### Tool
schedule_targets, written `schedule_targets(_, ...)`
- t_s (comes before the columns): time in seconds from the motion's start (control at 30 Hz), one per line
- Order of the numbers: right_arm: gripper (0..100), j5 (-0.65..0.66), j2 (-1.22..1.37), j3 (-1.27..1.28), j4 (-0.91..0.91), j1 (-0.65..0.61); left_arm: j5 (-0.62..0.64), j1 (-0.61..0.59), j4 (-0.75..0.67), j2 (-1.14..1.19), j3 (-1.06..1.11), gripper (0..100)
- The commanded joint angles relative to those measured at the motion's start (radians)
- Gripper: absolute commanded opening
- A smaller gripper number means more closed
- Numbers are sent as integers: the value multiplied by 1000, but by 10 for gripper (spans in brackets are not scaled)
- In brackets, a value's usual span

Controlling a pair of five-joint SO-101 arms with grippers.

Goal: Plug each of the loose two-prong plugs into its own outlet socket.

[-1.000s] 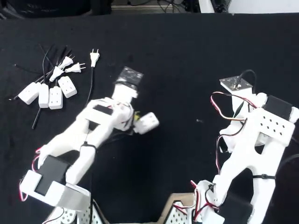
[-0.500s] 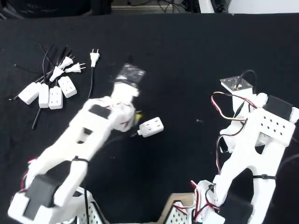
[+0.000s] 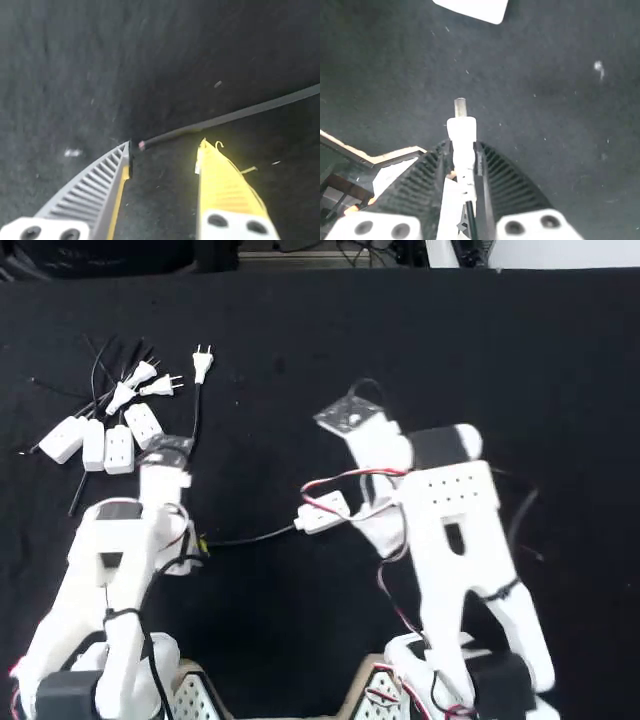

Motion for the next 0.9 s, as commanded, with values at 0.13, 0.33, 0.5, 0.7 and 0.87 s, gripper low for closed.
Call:
schedule_targets(0.13, 10, -55, 320, -274, 31, -34, -6, -48, -46, -97, 82, 220)
schedule_targets(0.33, 10, -72, 552, -472, 32, 3, -6, -47, -46, -97, 113, 220)
schedule_targets(0.5, 10, -141, 707, -598, 32, -5, -6, -33, -84, -97, 140, 220)
schedule_targets(0.7, 10, -222, 788, -708, 37, -9, -6, 71, -81, -106, 165, 220)
schedule_targets(0.87, 10, -230, 789, -704, 38, -9, -6, 74, -81, -106, 165, 220)
